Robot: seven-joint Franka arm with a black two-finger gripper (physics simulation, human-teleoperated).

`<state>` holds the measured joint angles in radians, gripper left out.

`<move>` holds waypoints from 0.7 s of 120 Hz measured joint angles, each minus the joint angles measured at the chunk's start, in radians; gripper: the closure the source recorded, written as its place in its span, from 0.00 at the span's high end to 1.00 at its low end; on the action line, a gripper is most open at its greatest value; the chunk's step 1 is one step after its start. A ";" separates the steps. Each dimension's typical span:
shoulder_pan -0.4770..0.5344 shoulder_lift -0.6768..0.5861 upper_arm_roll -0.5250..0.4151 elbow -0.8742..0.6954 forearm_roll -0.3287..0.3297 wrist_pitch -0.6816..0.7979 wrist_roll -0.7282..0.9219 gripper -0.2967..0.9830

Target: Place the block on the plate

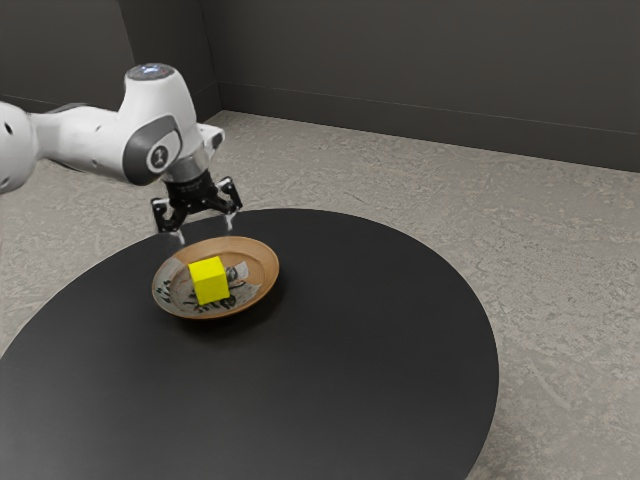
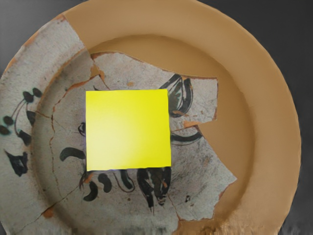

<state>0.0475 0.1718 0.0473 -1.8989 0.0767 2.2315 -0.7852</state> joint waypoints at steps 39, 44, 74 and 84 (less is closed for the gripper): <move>-0.058 -0.127 -0.069 0.087 -0.047 -0.276 0.356 0.76; -0.064 -0.126 -0.071 0.130 -0.055 -0.314 0.409 0.76; -0.061 -0.123 -0.072 0.345 -0.065 -0.527 0.660 0.77; -0.048 -0.120 -0.071 0.355 -0.064 -0.570 0.718 0.77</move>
<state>-0.0010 0.0514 -0.0239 -1.5436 0.0123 1.6613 -0.0668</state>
